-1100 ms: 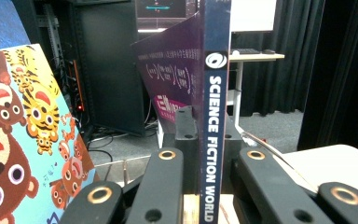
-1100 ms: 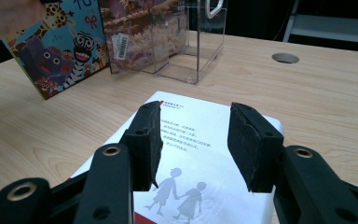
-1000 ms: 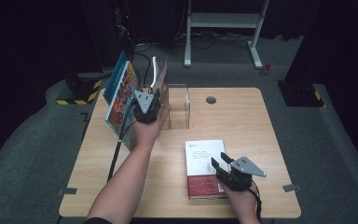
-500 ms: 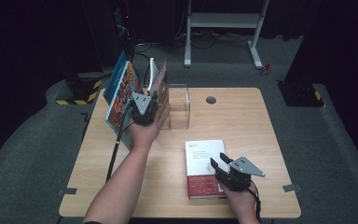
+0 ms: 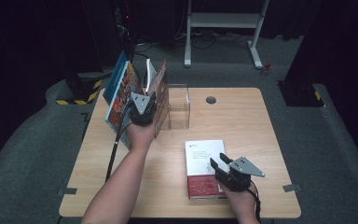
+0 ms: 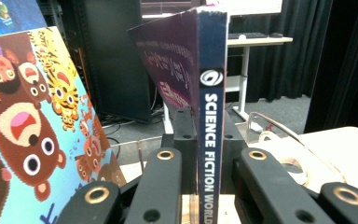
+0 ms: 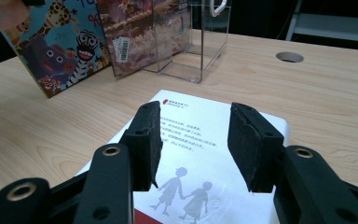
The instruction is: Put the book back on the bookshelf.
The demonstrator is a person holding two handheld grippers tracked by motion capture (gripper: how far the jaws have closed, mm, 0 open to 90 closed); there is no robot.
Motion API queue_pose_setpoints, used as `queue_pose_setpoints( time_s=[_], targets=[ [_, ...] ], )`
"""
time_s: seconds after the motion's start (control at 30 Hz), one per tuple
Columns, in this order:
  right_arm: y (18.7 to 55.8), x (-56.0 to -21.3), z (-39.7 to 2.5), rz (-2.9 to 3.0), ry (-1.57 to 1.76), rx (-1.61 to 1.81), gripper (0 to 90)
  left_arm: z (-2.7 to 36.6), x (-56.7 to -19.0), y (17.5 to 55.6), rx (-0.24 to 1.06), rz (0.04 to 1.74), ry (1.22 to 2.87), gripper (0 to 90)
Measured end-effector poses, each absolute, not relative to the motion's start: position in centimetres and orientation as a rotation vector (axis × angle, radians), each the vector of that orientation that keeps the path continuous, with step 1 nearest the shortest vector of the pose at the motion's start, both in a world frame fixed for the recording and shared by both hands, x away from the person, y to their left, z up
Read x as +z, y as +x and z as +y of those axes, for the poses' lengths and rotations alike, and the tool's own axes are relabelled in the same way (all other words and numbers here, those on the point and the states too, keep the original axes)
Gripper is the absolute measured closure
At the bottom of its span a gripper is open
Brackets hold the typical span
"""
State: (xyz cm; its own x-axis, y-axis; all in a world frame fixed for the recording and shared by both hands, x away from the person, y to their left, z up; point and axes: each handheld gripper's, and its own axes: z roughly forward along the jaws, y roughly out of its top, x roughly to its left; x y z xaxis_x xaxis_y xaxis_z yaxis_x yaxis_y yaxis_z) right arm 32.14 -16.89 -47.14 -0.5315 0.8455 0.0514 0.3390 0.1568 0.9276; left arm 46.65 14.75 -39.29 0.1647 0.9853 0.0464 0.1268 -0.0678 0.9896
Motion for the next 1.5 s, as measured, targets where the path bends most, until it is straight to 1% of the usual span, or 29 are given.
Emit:
queue_pose_setpoints(
  time_s=[0.7, 1.5],
  targets=[
    [32.1, -47.2, -16.6, 1.962, 1.115, 1.36, 53.9, 16.2, -38.8, 46.5, 1.09, 1.256, 1.424, 80.1],
    [32.1, -47.3, -16.4, 1.968, 1.114, 1.362, 53.7, 17.1, -38.3, 46.6, 1.08, 1.345, 1.429, 77.5]
  ],
)
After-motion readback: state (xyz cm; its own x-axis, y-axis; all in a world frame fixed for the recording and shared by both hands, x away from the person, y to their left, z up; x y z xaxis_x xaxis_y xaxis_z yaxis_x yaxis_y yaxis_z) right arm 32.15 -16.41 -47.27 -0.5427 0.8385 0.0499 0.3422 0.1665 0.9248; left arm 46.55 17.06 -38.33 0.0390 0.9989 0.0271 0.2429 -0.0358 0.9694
